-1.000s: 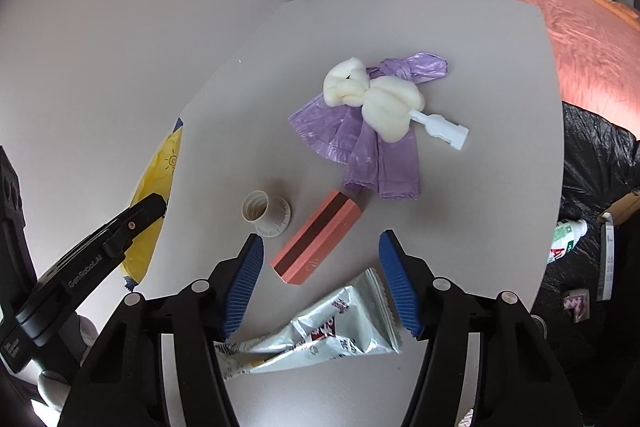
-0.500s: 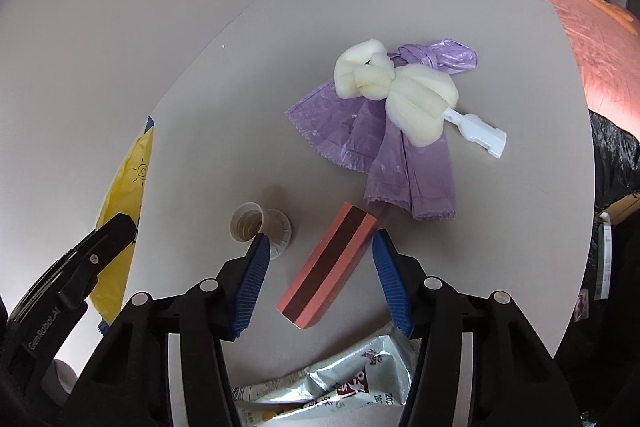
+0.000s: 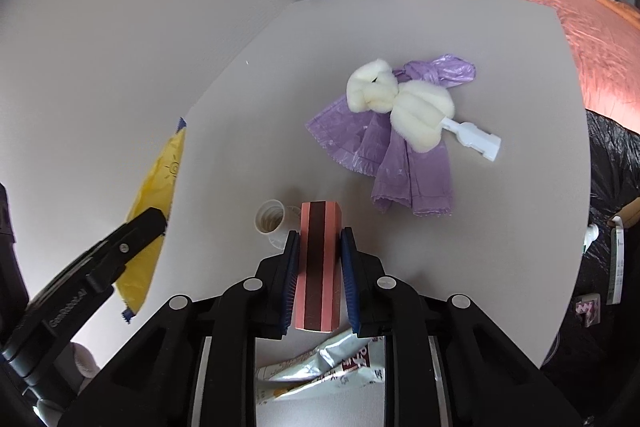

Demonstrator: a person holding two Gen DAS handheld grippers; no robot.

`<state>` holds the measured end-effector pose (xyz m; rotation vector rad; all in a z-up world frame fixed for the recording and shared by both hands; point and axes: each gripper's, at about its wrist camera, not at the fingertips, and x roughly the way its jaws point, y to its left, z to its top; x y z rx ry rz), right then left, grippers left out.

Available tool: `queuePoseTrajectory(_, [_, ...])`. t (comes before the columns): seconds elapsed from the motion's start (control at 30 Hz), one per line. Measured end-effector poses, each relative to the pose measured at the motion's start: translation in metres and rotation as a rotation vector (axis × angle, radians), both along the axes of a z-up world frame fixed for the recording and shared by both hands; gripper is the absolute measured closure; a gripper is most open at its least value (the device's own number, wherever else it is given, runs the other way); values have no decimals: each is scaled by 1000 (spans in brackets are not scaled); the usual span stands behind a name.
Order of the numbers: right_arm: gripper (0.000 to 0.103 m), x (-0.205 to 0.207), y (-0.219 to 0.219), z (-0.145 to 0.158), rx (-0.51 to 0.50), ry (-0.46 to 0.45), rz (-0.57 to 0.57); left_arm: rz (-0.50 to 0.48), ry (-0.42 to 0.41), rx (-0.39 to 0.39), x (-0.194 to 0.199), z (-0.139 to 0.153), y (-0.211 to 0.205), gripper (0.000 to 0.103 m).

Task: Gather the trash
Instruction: 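Carry the yellow packet and pink box over the trash bag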

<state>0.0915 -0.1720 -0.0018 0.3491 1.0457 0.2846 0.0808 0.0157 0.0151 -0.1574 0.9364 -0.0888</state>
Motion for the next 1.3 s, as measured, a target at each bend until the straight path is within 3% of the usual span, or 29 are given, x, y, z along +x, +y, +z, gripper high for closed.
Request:
queuePoseTrajectory(0.3, [81,-14,-33,24,33,-49,-40,-76,-25,-33,-9,8,-21,75])
queuePoseTrajectory(0.7, [81,-42,-76,43,27,-109,-84,-152,-35,-20,-18,10,-63,75])
queuePoseTrajectory(1.3, [81,-63,-137,47,34,-137,-160,-280,-44,-36,-26,12,-140,75])
